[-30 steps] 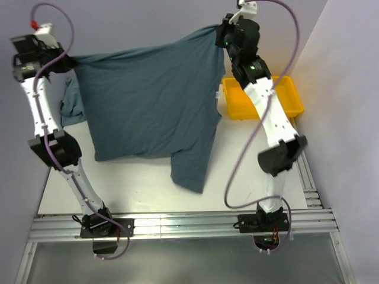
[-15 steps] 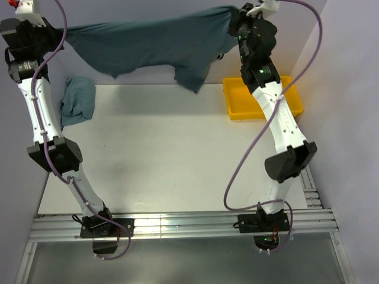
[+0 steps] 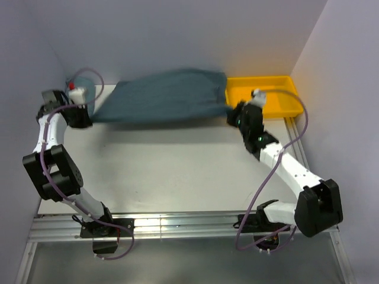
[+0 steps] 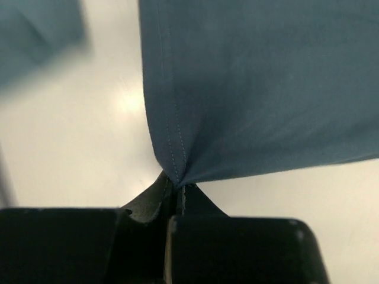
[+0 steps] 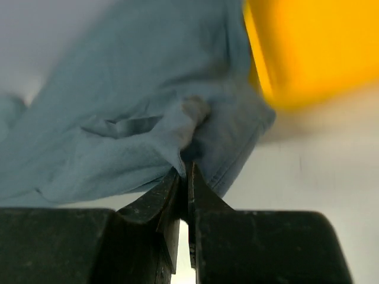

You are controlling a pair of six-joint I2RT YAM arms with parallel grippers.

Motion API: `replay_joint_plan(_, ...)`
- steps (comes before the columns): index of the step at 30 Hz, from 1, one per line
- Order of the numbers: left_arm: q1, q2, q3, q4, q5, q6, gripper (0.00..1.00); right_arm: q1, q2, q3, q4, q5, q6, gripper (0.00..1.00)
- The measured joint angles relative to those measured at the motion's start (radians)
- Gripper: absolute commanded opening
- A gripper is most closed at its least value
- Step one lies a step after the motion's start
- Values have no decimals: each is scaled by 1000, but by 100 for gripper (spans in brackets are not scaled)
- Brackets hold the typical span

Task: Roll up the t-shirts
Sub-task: Flatten the tshirt

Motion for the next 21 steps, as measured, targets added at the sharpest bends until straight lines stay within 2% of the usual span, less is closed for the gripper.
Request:
replay_joint_plan(2,22,-22,-162,-50,-28,80,0,28,-53,-192,-37,-1,82,0)
replay_joint_plan(6,55,-77,-363,-148,-76,204,0,106,-172,-421,-177,2,222,0)
replay_joint_plan(12,98,-143,-465,-192,-123,336,0,240,-285,-457,-313,37,370,0)
replay_joint_plan(21,142,-155,-592,-196,-192,455,0,395,-338,-579,-453,56,544,0)
